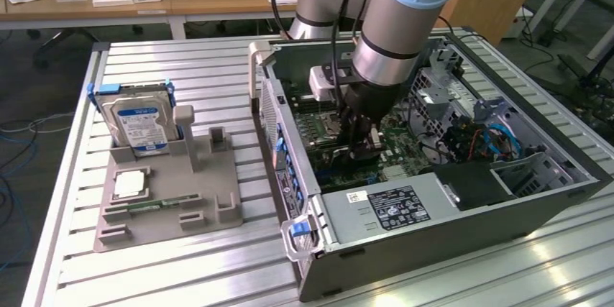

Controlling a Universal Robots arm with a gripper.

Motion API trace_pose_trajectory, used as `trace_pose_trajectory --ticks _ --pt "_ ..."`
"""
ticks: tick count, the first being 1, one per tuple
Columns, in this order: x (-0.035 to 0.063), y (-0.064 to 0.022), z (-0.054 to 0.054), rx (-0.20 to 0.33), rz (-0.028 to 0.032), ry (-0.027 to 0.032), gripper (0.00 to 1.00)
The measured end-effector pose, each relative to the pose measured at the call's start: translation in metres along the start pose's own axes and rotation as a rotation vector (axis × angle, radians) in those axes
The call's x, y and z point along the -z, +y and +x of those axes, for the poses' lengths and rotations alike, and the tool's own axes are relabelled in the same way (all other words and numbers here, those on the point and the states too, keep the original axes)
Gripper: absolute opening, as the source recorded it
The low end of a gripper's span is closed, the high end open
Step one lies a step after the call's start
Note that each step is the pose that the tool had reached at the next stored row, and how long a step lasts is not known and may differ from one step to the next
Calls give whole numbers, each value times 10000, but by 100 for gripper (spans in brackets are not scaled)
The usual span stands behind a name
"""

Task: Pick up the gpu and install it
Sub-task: 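Insert the gpu into the slot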

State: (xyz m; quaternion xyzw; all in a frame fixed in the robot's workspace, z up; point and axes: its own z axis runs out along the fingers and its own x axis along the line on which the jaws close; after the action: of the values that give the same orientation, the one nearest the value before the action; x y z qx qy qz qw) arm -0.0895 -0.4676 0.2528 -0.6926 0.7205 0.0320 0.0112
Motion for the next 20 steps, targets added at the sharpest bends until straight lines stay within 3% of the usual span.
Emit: trace_pose_trajectory --ticks 14,15,17,20 --pt "-5 -9 0 0 -1 -8 46" --pt "-5 -8 0 0 -1 -8 44" --pt "-5 -8 0 0 -1 -7 32" --pt "-5 -8 1 1 -1 -7 27"
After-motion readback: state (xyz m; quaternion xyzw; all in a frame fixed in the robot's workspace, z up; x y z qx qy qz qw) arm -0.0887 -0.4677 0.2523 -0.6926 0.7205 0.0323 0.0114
